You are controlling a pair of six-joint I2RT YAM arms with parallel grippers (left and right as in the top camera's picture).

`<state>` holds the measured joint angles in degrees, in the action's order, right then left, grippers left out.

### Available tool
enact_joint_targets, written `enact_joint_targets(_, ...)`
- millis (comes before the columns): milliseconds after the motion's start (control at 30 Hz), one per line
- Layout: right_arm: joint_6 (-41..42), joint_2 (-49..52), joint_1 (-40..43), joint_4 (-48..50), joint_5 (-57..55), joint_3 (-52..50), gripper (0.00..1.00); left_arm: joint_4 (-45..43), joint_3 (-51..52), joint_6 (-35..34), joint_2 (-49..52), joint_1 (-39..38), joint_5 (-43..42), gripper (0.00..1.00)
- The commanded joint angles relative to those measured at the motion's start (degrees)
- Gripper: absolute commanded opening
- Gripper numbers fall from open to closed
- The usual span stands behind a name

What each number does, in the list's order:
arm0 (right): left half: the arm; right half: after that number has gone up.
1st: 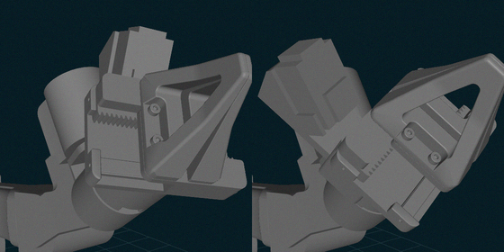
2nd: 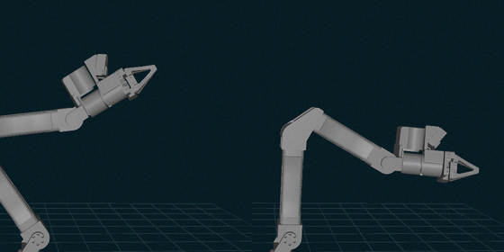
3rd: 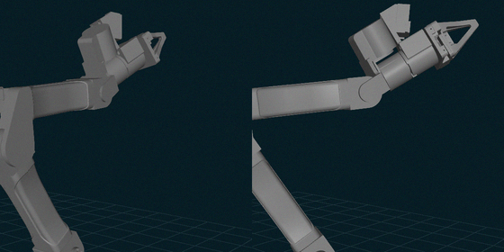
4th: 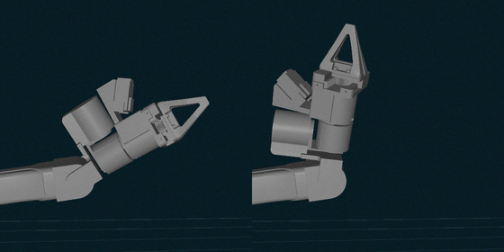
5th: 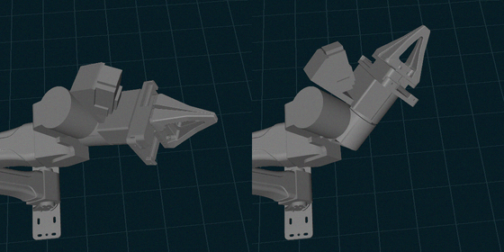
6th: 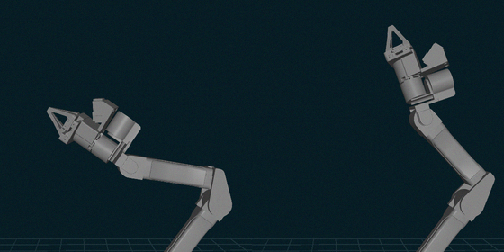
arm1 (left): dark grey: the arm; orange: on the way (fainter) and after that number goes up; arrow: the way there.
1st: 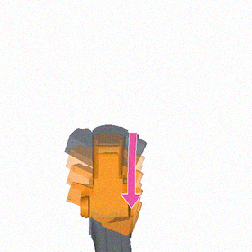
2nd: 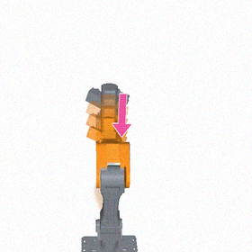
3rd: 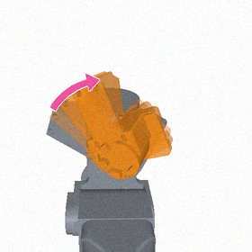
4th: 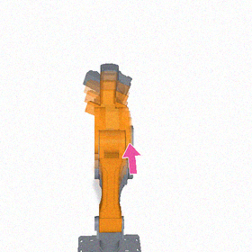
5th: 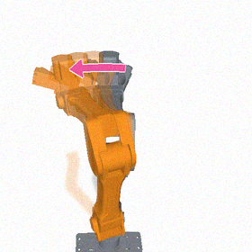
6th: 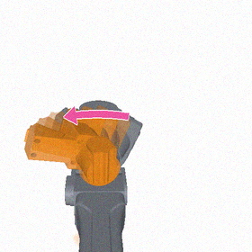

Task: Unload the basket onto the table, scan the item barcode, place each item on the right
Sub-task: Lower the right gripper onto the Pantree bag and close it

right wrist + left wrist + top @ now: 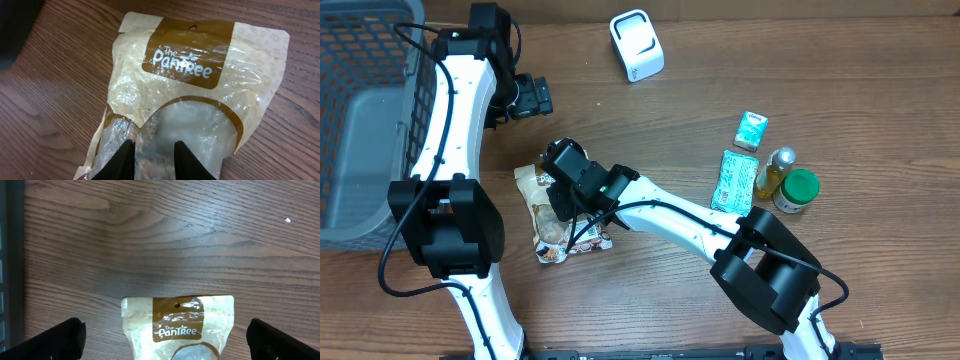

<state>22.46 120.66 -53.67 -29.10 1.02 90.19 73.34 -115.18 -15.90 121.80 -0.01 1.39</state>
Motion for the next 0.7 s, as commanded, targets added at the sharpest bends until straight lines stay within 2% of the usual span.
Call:
enact_joint_targets(0, 0.0, -0.1, 0.0, 0.5, -1.0, -0.2, 0.24, 0.1, -1.3, 1.1, -0.8, 0.0, 0.5, 0.99)
enact_joint_targets(667, 0.0, 4.6, 0.1, 1.9, -1.0, -0.2, 0.24, 0.1, -1.3, 1.1, -0.8, 0.0, 0.5, 1.0)
